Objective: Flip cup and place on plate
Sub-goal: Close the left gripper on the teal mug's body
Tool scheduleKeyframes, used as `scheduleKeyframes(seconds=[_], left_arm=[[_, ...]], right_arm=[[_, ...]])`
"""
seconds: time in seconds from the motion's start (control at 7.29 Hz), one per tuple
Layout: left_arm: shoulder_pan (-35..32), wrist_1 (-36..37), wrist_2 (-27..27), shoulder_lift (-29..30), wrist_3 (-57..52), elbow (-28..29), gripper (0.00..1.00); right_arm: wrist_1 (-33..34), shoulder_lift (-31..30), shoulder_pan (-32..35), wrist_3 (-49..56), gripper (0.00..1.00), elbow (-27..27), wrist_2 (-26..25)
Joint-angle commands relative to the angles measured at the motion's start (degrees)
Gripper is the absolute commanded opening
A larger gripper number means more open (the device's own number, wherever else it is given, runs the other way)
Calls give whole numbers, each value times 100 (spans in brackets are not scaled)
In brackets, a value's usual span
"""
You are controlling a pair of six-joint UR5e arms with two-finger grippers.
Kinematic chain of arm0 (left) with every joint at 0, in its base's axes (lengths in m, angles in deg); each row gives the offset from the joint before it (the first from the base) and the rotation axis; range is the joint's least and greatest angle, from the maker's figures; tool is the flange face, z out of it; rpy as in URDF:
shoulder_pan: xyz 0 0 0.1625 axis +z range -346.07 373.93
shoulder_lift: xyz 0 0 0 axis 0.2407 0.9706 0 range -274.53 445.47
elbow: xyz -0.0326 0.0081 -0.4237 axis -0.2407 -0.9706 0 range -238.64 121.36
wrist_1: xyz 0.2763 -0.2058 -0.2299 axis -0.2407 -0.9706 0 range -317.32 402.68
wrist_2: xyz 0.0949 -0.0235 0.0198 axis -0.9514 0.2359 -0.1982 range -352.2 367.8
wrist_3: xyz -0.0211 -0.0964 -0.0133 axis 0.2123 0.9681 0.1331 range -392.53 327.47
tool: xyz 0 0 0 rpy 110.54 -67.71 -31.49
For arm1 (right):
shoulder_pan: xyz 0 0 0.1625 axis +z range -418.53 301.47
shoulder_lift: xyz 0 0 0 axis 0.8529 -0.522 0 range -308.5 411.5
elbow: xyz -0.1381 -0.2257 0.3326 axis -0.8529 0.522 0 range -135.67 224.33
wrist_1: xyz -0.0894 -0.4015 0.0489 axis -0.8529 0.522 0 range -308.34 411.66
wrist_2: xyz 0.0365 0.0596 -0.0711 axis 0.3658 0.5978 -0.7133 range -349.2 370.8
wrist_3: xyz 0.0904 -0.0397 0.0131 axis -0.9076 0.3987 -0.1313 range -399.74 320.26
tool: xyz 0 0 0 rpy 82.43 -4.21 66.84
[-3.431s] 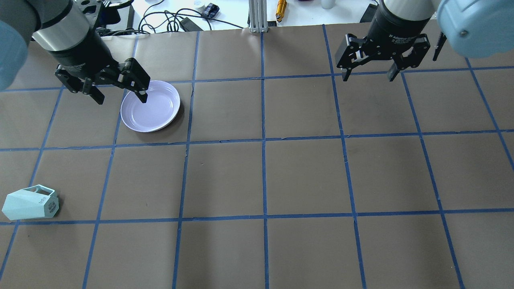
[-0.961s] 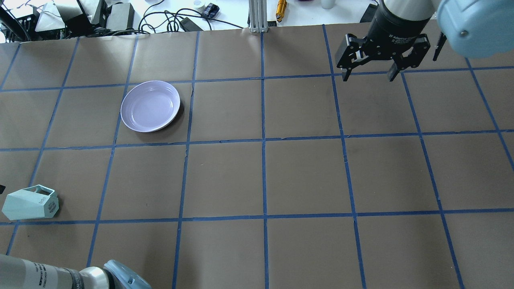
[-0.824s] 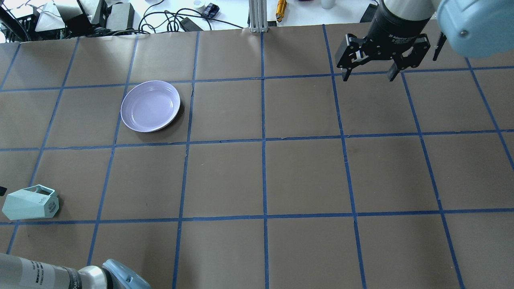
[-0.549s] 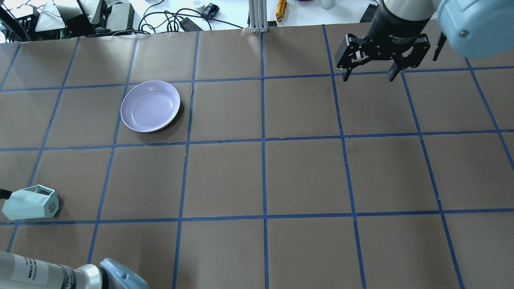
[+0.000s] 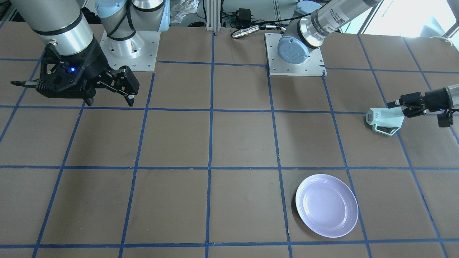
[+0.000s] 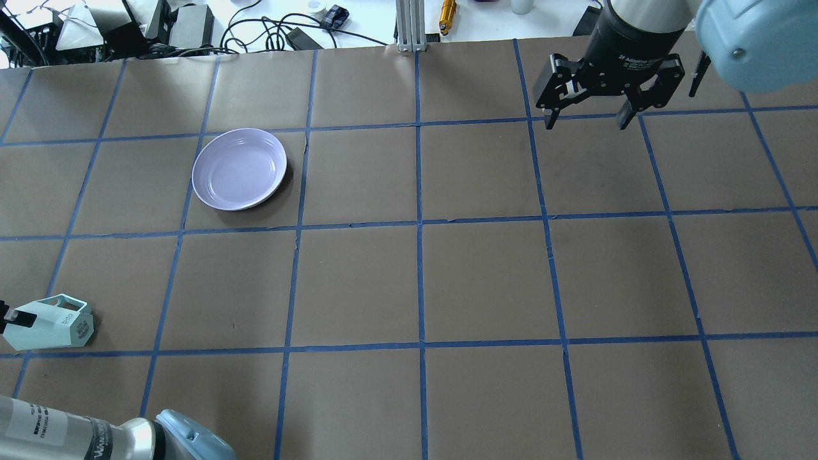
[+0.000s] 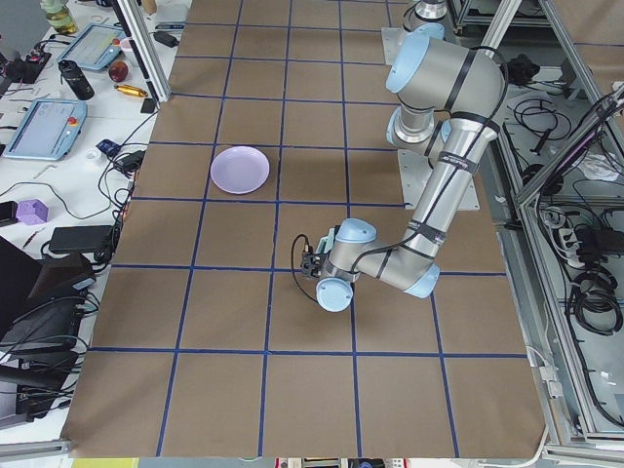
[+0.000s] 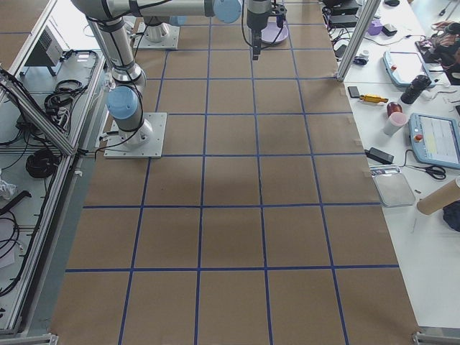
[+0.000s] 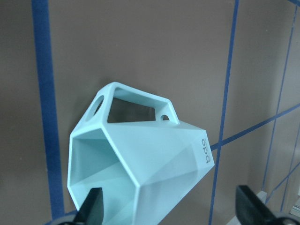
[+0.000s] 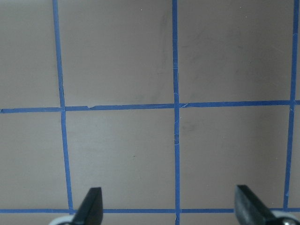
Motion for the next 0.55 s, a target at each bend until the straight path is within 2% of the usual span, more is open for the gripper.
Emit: scheduleKeyframes(seconds=[0.0,0.27,0.41], left_arm=[[14,-129,15,157,-58,90,98],[-4,-129,50,193,-382,169,34],[-4,-268,207,202,-392,169,11]], right_arm=[[0,0,0,0,100,0,0],[0,0,0,0,100,-9,0],[0,0,0,0,100,0,0]])
